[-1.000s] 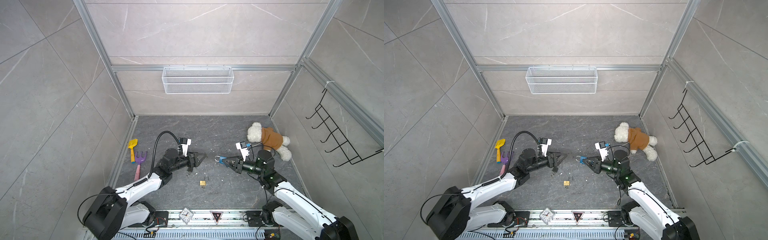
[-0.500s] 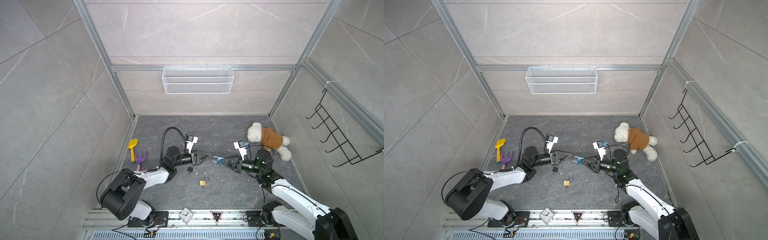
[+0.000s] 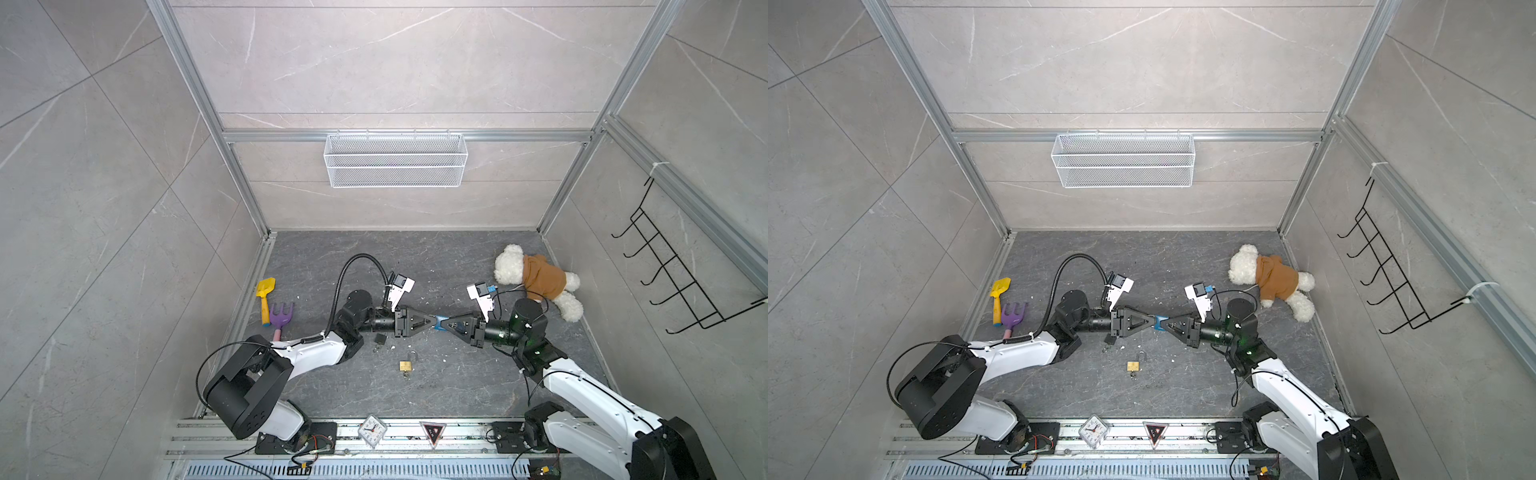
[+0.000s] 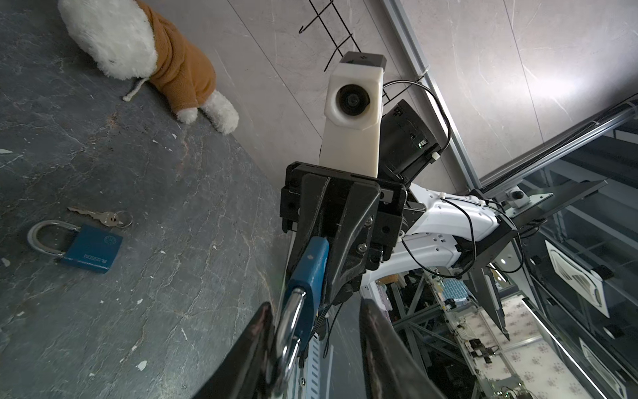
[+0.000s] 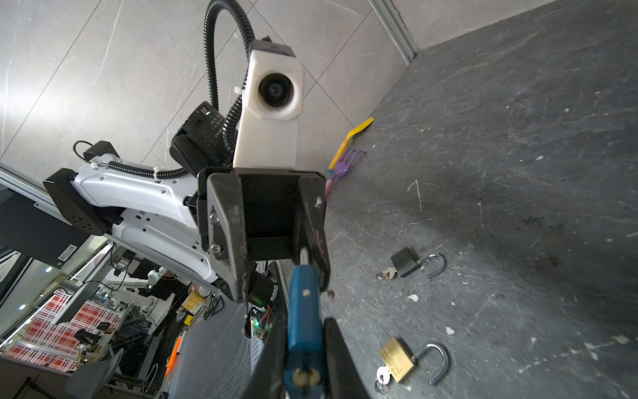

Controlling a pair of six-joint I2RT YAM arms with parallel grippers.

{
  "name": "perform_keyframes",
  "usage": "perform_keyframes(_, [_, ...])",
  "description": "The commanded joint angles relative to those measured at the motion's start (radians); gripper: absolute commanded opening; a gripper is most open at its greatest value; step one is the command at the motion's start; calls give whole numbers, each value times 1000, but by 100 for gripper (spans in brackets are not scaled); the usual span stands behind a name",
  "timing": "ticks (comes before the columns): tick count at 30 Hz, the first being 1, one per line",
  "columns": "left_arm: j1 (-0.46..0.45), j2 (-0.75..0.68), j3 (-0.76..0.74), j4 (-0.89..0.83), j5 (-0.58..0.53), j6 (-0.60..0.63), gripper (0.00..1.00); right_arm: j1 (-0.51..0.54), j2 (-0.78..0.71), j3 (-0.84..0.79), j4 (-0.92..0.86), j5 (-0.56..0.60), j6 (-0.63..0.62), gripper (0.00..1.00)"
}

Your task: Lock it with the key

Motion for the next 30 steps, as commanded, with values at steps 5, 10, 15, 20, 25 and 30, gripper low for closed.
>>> perform_keyframes(5, [-27,6,55,-7,51,55,42,-3,-16,11,13,-7,1,0])
perform_keyframes(10, [-32,13,59,-8,55,57,39,-2,-18,13,13,-4,1,0])
perform_keyframes(15, [-34,19,63,-8,57,57,34,-3,-15,10,9,-2,-4,0])
perform_keyframes(20, [-36,22,66,-8,59,57,31,-2,-9,8,13,-7,-3,0])
perform_keyframes(25, [-42,32,79,-1,59,52,26,-3,-2,9,19,-13,0,0])
perform_keyframes(30, [-47,49,94,12,60,40,22,-2,11,7,30,-25,5,0])
